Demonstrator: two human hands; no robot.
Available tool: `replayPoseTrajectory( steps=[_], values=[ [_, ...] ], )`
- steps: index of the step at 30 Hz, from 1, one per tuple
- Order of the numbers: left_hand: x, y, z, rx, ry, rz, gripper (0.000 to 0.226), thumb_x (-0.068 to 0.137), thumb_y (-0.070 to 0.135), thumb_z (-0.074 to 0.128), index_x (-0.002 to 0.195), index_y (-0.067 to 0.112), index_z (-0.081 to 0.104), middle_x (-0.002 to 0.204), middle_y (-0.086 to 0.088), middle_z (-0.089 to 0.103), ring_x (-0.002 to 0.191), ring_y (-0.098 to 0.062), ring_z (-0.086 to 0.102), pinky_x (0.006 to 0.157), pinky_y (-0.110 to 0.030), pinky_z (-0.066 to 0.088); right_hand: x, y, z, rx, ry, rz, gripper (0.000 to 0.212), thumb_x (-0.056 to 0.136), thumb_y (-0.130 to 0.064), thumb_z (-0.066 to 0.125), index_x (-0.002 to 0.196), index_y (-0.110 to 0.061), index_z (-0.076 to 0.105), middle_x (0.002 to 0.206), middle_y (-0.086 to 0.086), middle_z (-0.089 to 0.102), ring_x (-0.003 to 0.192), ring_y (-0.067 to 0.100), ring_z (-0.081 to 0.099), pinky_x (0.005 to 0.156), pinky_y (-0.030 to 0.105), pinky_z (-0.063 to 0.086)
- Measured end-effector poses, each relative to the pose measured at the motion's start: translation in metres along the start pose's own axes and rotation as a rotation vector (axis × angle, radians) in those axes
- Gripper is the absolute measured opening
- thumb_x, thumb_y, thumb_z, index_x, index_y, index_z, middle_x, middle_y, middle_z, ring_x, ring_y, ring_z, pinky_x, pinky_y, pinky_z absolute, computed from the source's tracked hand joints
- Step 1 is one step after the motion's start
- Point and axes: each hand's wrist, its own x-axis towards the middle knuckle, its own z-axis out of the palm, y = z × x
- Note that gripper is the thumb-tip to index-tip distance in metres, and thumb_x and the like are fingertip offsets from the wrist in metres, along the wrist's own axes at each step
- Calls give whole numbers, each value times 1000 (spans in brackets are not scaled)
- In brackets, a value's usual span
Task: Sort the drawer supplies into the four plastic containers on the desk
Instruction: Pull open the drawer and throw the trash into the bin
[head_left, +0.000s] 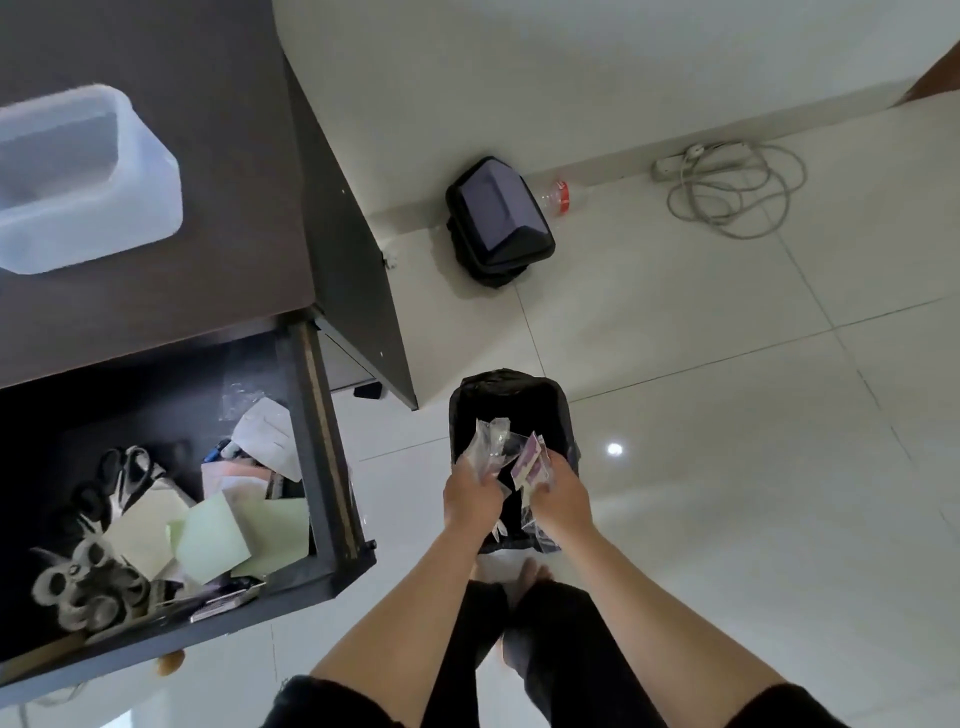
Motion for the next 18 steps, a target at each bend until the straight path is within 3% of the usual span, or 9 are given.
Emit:
replayPoseTrajectory(
  steps=[3, 6, 9, 11, 12, 18],
  values=[
    [37, -19, 25, -18, -26, -50, 41, 95, 26, 48, 133, 13, 40, 117, -8, 58, 96, -21, 53, 77, -31, 42, 37, 28, 18, 40, 17, 43, 44, 89, -2, 42, 130, -19, 48, 90, -3, 61, 71, 15, 57, 55, 19, 37],
    [71, -38, 45, -12, -41, -87, 54, 94, 32, 53, 140, 11, 35, 130, -10, 55, 114, -28, 55, 90, -36, 48, 71, 49, 34, 70, 27, 92, 46, 90, -5, 43, 134, -17, 44, 102, 0, 62, 84, 17, 58, 62, 22, 40],
    [93, -52, 57, -17, -62, -108, 80, 89, 29, 61, 152, 21, 12, 149, -6, 40, 127, -28, 49, 98, -33, 45, 95, 65, 46, 66, 10, 127, 61, 90, -6, 48, 147, -16, 27, 120, 7, 62, 99, 24, 62, 70, 23, 44],
    [99, -55, 60, 6, -52, -133, 88, 87, 28, 63, 153, 22, 5, 152, -6, 35, 130, -28, 46, 101, -34, 44, 101, 69, 47, 39, 2, 166, 69, 91, -8, 52, 151, -15, 18, 136, 10, 53, 119, 29, 55, 84, 26, 44],
    [100, -56, 61, 13, -44, -142, 88, 87, 28, 63, 153, 22, 5, 153, -7, 33, 133, -28, 43, 105, -37, 42, 102, 69, 46, 25, 2, 181, 69, 91, -8, 53, 151, -14, 17, 140, 10, 50, 125, 29, 51, 91, 28, 43],
    [67, -41, 50, 23, -61, -156, 72, 92, 27, 54, 152, 18, 14, 156, -7, 26, 139, -28, 34, 111, -39, 37, 73, 57, 24, -18, -19, 201, 63, 93, -14, 51, 149, -11, 23, 145, 13, 45, 130, 29, 46, 99, 33, 41]
  ],
)
